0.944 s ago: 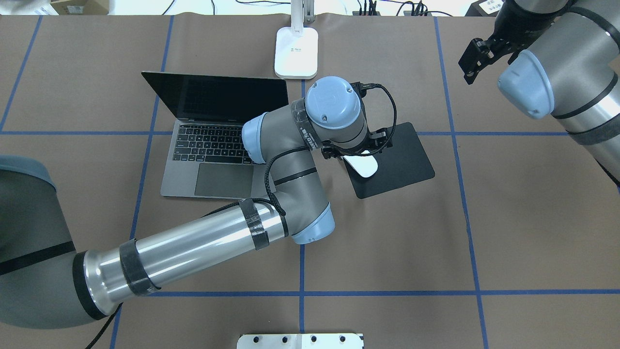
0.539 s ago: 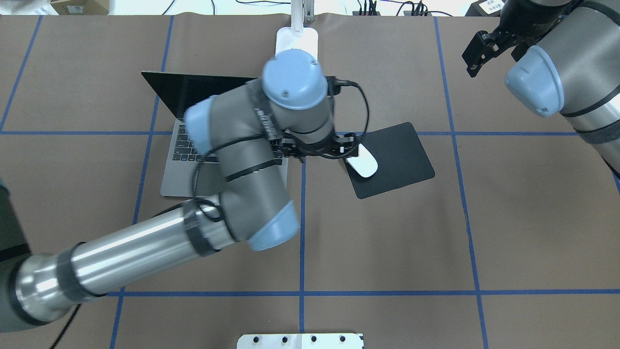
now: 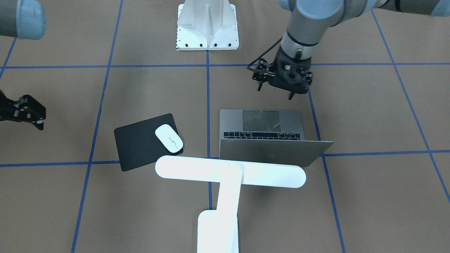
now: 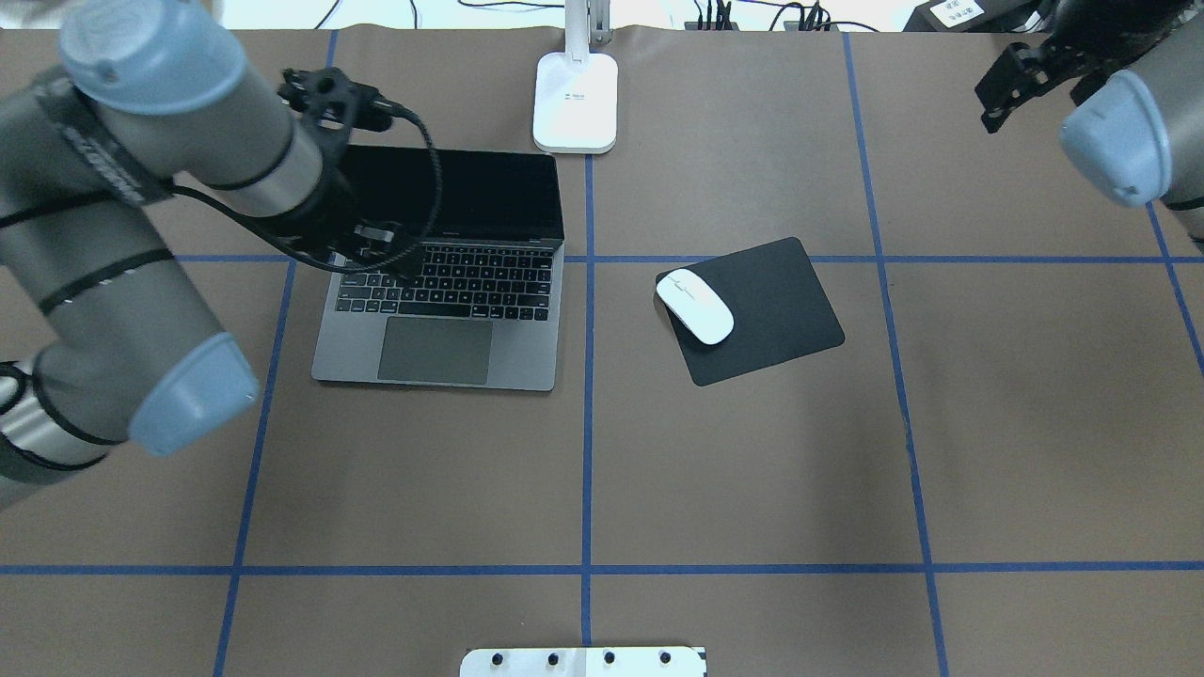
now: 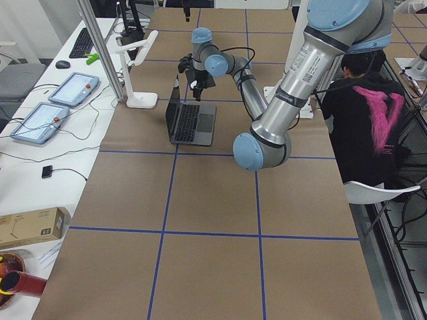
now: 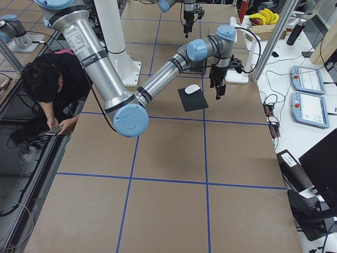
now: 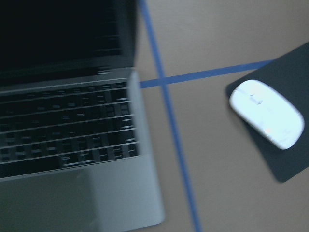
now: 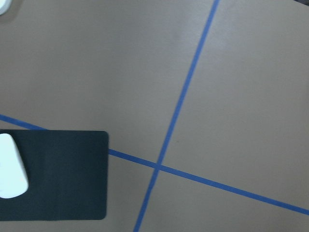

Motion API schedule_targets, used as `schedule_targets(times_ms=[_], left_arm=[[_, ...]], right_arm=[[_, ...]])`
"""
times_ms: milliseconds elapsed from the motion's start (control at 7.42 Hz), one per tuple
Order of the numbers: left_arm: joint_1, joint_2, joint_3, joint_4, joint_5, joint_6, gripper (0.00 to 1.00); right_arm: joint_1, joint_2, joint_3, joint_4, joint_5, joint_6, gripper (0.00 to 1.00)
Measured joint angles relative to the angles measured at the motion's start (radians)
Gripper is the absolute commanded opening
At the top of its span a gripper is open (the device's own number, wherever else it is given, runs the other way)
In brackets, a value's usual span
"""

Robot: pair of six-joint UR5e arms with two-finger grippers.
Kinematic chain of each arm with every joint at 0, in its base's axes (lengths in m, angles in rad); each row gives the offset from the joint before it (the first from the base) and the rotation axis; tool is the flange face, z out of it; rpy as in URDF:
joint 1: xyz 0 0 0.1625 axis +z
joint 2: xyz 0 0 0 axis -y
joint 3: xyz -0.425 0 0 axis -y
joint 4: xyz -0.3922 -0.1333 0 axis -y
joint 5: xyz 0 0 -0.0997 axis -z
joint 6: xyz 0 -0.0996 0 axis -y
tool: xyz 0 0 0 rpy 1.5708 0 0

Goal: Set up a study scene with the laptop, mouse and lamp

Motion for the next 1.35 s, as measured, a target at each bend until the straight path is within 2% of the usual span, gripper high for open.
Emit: schedule_targets(times_ms=[270, 404, 809, 944, 1348], left_arm=[[-0.217, 0.182, -0.013, 0.004, -0.111, 0.283, 1.00], [-0.338, 0.239, 0.030, 0.004, -0.165, 0.430, 1.00], [-0.615, 0.297, 0.310, -0.010, -0.211, 0.814, 1.00], [-0.669, 0.344, 0.357, -0.030, -0.213, 0.891, 1.00], [-0.719, 0.485, 0.374, -0.111, -0.214, 0.953, 1.00]], right_arm=[[0.121, -0.128, -0.012, 0.002, 0.052, -0.077, 1.00], [0.179, -0.191, -0.023, 0.003, 0.078, -0.126, 1.00], [0.258, -0.380, -0.028, 0.117, 0.100, -0.202, 1.00], [0.263, -0.414, -0.026, 0.146, 0.101, -0.207, 1.00], [0.266, -0.459, -0.020, 0.165, 0.100, -0.214, 1.00]])
